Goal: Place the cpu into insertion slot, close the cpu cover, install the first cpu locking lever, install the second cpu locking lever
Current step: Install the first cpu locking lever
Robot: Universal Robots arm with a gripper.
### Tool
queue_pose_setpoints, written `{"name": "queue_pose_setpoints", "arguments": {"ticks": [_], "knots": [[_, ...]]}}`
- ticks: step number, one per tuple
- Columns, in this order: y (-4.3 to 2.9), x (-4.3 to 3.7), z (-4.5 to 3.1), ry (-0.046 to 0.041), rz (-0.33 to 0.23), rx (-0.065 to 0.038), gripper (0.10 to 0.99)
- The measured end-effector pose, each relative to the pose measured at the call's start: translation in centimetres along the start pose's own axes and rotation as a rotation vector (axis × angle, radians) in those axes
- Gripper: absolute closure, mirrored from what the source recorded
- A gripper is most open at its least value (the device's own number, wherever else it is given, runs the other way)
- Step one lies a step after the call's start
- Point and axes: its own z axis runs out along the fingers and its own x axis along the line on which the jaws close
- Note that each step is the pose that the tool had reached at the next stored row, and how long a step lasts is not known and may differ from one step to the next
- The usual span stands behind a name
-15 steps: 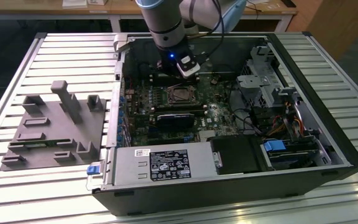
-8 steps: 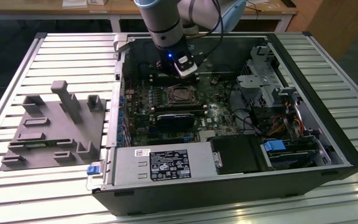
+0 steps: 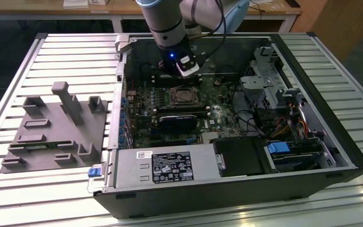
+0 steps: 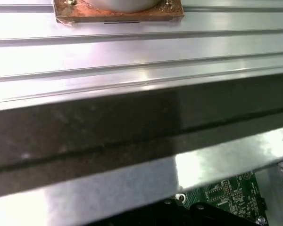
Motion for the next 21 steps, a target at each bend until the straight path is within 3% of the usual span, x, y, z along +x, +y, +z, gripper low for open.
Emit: {"name": "queue_pose_setpoints", "arguments": {"ticks": [21], "knots": [[-0.25, 0.16, 1.08, -0.008, 0.027, 0.011, 0.984]]}}
